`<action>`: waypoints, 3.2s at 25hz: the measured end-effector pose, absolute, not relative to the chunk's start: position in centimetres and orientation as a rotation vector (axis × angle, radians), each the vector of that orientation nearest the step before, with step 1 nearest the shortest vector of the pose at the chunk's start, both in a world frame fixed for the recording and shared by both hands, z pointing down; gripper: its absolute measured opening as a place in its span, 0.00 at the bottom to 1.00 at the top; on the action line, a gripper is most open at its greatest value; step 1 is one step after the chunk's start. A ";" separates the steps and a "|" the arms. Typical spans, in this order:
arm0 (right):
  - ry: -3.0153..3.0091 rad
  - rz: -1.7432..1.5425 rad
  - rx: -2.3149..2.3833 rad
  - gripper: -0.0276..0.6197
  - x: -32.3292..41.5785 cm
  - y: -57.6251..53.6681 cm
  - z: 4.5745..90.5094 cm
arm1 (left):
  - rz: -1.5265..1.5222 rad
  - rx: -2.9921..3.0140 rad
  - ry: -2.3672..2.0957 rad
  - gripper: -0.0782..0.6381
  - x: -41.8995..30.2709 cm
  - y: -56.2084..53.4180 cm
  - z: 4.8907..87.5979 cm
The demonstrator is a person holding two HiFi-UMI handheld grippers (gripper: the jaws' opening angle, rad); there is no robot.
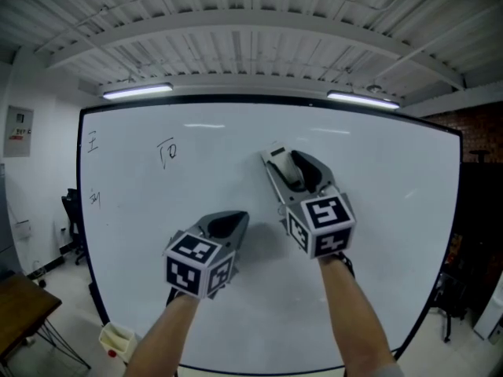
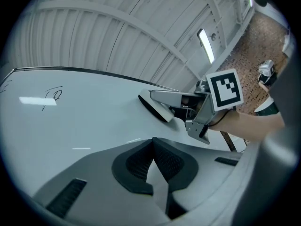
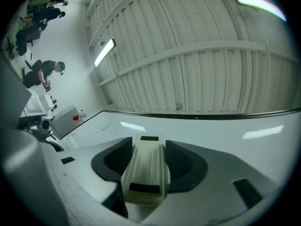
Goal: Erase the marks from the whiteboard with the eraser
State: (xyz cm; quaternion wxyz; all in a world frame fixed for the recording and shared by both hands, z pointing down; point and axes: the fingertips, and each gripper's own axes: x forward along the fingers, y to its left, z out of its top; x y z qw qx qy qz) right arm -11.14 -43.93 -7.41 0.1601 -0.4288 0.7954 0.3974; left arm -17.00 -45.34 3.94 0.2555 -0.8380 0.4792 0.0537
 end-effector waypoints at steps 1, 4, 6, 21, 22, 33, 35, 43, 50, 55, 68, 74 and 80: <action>2.278 1.131 -1.219 0.39 -11.1 -43.9 -7.5 | 0.144 -2.276 1.301 0.12 -16.8 -45.3 4.0; 2.277 1.129 -1.225 0.39 -10.7 -43.8 -7.6 | 0.138 -2.277 1.301 0.12 -16.1 -45.1 4.0; 2.272 1.125 -1.238 0.39 -10.0 -43.8 -7.8 | 0.134 -2.275 1.302 0.12 -15.7 -44.8 3.9; 2.153 0.952 -1.352 0.39 1.6 -44.8 -10.3 | 0.120 -2.274 1.302 0.12 -13.5 -44.2 4.1; 2.154 0.944 -1.351 0.39 1.7 -44.8 -10.3 | 0.124 -2.274 1.301 0.12 -13.4 -44.1 4.0; 2.156 0.864 -1.300 0.38 2.8 -42.1 -9.1 | 0.127 -2.289 1.289 0.12 -13.0 -42.6 4.3; 2.176 0.862 -1.275 0.38 2.8 -40.8 -8.0 | 0.128 -2.303 1.270 0.12 -12.3 -42.3 4.6; 2.305 0.714 -1.189 0.38 2.8 -39.3 -0.9 | 0.125 -2.414 1.177 0.12 -9.3 -41.9 8.4; 2.408 0.569 -1.142 0.38 2.5 -39.1 7.9 | 0.069 -2.512 1.141 0.12 -7.2 -42.5 13.6; 2.485 0.453 -1.151 0.38 1.4 -40.1 14.3 | 0.047 -2.568 1.173 0.12 -7.9 -43.3 17.1; 2.648 0.227 -1.146 0.38 -1.9 -40.6 24.7 | 0.074 -2.693 1.279 0.12 -9.3 -43.7 26.0; 2.684 0.171 -1.157 0.38 -3.0 -41.0 27.4 | 0.064 -2.739 1.319 0.12 -9.9 -44.0 28.9; 2.685 0.163 -1.166 0.38 -2.8 -41.2 27.6 | 0.069 -2.757 1.324 0.12 -10.0 -44.1 29.4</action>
